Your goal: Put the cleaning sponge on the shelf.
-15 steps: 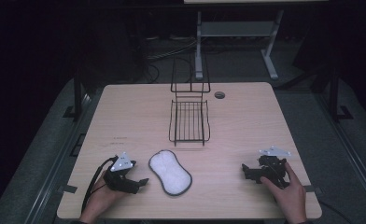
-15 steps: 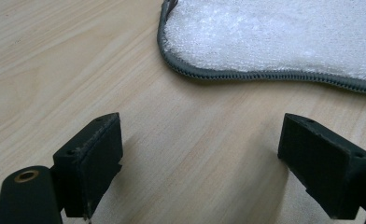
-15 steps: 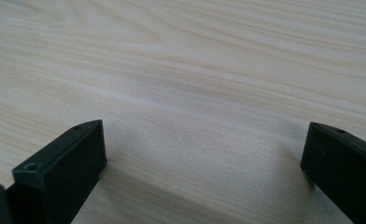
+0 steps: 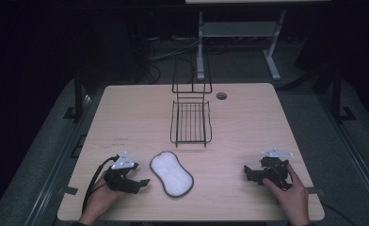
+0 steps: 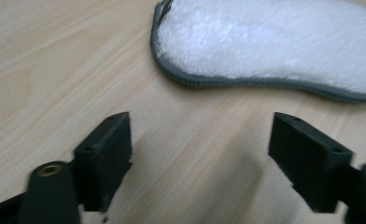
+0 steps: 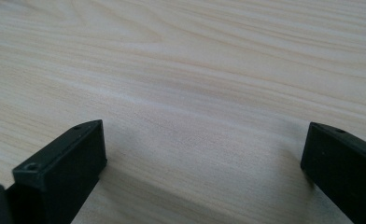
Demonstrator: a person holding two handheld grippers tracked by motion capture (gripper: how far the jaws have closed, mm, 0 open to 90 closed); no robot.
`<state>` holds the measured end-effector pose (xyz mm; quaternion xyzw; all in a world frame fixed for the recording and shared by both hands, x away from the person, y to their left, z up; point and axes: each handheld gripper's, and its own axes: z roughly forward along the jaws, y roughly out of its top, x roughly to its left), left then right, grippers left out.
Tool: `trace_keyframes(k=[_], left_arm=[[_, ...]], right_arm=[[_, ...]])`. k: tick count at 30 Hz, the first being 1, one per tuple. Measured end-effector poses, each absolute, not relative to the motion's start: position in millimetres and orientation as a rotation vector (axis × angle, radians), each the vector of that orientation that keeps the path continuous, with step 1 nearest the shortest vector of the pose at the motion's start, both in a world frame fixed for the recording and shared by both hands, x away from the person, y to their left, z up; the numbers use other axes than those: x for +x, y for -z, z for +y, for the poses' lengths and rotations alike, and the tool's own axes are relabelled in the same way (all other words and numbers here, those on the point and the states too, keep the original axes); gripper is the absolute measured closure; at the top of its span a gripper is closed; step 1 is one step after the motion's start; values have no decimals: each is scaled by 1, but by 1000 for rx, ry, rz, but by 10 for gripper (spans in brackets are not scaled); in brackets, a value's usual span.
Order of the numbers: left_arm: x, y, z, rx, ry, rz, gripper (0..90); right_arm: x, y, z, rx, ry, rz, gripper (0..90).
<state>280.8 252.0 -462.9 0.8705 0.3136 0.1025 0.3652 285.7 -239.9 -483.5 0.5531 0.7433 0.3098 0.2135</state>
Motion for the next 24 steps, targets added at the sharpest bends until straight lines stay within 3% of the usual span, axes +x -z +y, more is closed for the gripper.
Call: trace_keyframes(k=[6,11,12,15,24], left_arm=[[280,451,254,2210,-232,782,478],[283,440,252,2192,-200,777,751],[283,439,251,2187,-191,779,842],[287,437,247,2190,-171,772,895],[299,434,232,2214,-155,751,897]], right_arm=[[286,483,-240,1535,-860,2063,0],[286,483,-240,1535,-860,2063,0],[286,483,-240,1535,-860,2063,0],[286,483,-240,1535,-860,2063,0],[286,483,-240,1535,-860,2063,0]])
